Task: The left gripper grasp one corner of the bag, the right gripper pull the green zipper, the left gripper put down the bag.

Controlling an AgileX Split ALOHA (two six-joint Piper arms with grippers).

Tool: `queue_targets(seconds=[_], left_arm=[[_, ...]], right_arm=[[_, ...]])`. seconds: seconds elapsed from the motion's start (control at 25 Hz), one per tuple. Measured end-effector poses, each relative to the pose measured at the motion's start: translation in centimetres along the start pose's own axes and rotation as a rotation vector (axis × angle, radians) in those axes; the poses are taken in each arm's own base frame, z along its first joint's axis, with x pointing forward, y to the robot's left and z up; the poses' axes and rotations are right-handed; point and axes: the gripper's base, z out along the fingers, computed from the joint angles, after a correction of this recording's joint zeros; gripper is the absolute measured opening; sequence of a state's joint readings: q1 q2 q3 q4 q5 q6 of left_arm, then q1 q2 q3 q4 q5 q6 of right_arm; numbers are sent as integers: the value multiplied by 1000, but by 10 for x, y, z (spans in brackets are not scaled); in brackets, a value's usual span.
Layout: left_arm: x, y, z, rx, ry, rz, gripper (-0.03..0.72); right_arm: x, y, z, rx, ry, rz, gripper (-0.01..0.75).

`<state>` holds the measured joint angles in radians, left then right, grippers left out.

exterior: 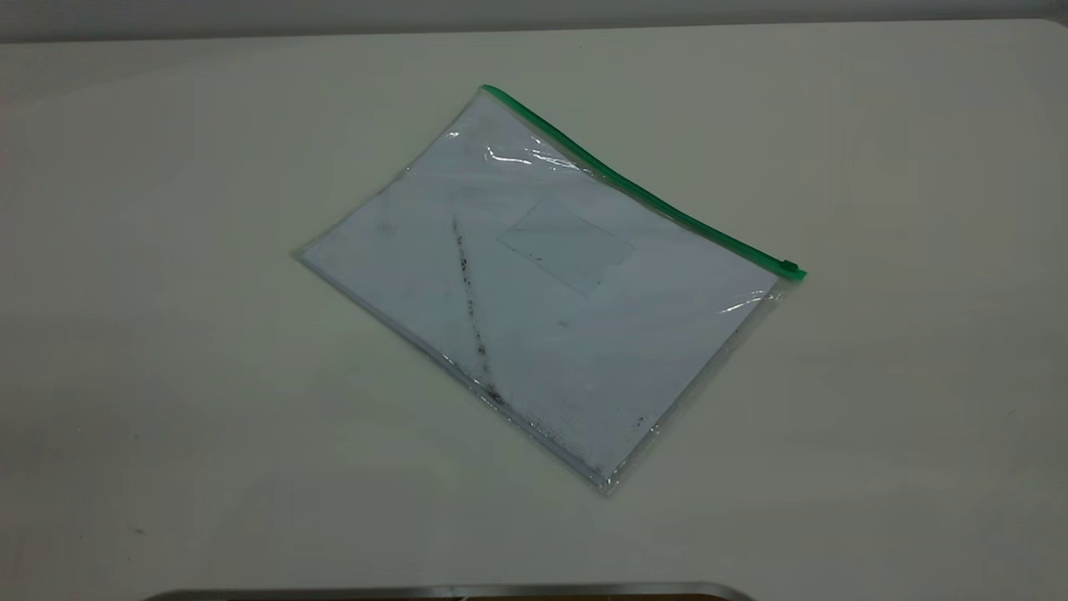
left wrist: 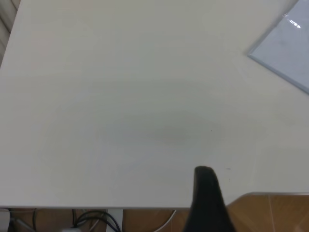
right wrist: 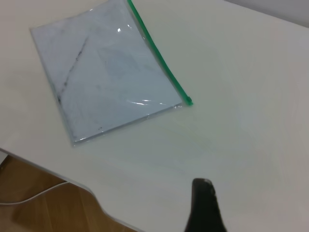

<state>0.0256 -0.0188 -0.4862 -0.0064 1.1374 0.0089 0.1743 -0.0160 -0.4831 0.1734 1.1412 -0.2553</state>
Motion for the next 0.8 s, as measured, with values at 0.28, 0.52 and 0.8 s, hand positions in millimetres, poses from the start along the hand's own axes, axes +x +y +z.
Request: queue_targets(seconds=[0.28, 0.52, 0.8], left_arm=[[0, 0, 0, 0, 0, 0, 588], [0, 0, 0, 0, 0, 0, 588], [0, 0, 0, 0, 0, -2, 588]], right_arm=[[0, 0, 1, 48, 4, 29, 568], [-2, 1, 3, 206, 18, 125, 568], [0, -6, 2, 315, 28, 233, 568]])
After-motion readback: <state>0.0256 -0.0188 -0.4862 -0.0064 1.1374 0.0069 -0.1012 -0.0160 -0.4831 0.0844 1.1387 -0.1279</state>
